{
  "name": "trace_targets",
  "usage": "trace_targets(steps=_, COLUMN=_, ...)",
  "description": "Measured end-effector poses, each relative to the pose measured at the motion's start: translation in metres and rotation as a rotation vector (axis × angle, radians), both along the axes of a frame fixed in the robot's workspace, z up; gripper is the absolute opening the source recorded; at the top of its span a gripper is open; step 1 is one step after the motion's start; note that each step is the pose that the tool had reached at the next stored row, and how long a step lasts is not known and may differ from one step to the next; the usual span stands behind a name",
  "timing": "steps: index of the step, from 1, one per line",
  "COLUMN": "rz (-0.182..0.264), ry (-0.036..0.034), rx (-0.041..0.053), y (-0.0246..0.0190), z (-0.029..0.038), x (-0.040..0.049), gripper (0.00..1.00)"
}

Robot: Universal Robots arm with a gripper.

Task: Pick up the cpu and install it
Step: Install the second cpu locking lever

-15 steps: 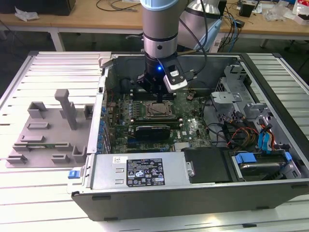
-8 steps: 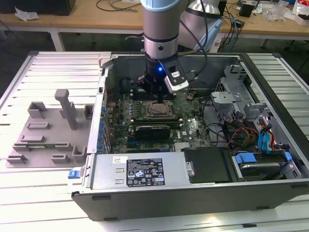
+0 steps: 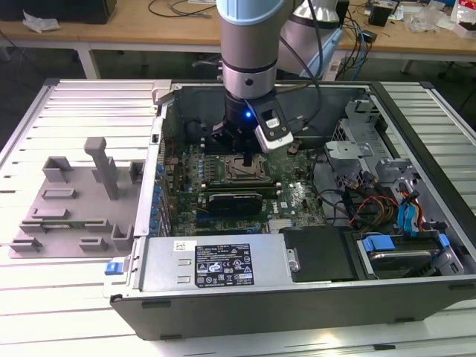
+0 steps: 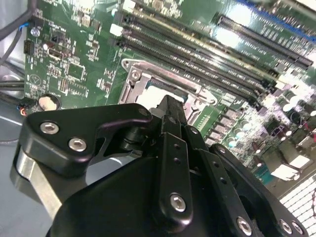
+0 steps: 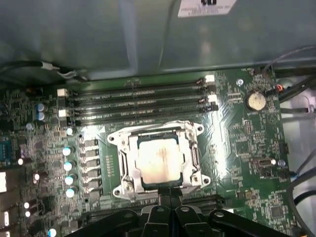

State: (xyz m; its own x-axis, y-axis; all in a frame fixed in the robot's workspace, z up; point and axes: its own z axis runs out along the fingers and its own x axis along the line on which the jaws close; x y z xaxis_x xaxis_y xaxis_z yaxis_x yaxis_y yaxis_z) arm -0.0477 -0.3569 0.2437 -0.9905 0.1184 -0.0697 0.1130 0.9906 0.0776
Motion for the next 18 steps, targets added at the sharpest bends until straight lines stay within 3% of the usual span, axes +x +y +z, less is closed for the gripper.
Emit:
trace_targets(steps=6, rz=0.003, ry=-0.0001, rx=0.0, y=-0.0128, z=0.0, x=0.0, gripper=0.11)
trace_targets(steps=18, rz=0.013, ry=0.0, rx=0.0, y=-0.0143, z=-0.0001, x=0.0, gripper=0.11)
